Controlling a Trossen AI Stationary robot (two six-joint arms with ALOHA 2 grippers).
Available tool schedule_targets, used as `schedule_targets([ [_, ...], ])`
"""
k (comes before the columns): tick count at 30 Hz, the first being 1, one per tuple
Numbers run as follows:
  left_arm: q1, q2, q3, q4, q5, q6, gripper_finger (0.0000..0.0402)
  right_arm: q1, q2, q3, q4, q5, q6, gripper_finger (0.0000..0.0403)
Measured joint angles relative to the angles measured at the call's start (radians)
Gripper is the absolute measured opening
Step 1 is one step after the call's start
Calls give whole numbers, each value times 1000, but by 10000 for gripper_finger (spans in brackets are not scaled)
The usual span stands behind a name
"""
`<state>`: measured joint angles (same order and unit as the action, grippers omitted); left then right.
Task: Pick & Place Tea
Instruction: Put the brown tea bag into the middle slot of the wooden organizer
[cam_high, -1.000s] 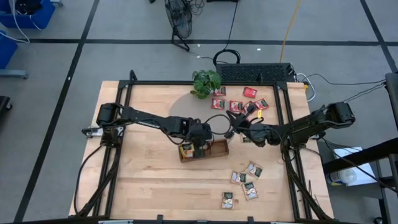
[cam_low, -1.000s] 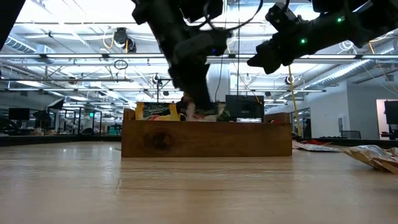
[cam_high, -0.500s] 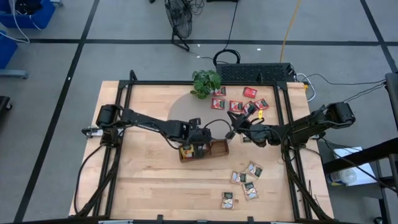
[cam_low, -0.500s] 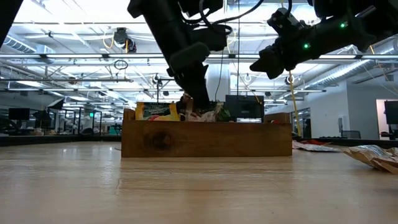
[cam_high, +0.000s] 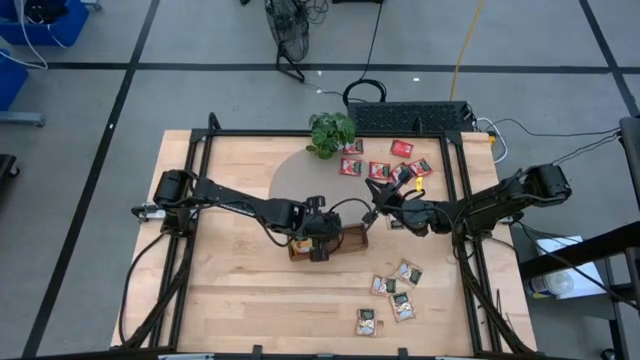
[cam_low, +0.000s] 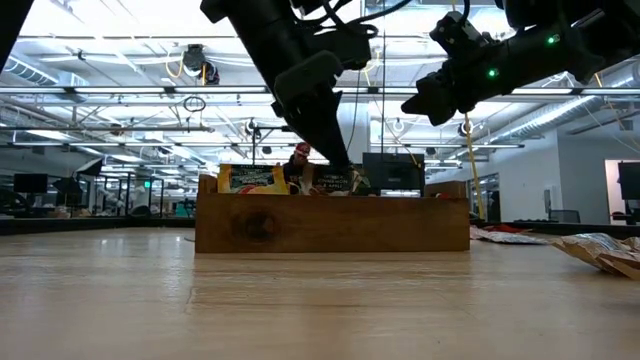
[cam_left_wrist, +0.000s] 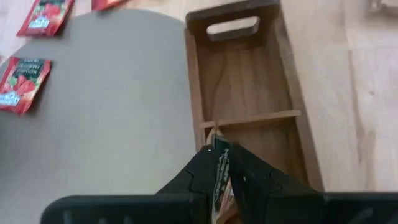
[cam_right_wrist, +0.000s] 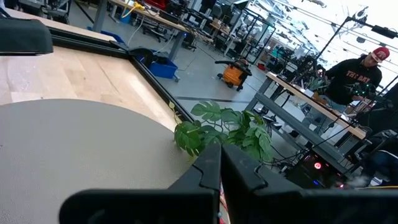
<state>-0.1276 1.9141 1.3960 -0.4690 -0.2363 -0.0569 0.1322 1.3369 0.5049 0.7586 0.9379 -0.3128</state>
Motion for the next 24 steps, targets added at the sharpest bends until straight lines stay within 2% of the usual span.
schedule_targets([
  [5,-1,-16,-1,-19,0,52,66,0,0,0,-1,0,3,0],
  [13,-1,-85,-1,-40,-2,45,67,0,0,0,-8,0,4,0],
  [18,-7,-128,-1,-70,-2,47,67,9,0,0,-120,-8,30,0],
  [20,-10,-167,-1,-94,0,48,67,13,-2,-1,-210,-84,74,1],
  [24,-13,-237,-5,-72,5,51,67,-17,-10,-1,-376,-363,247,12],
])
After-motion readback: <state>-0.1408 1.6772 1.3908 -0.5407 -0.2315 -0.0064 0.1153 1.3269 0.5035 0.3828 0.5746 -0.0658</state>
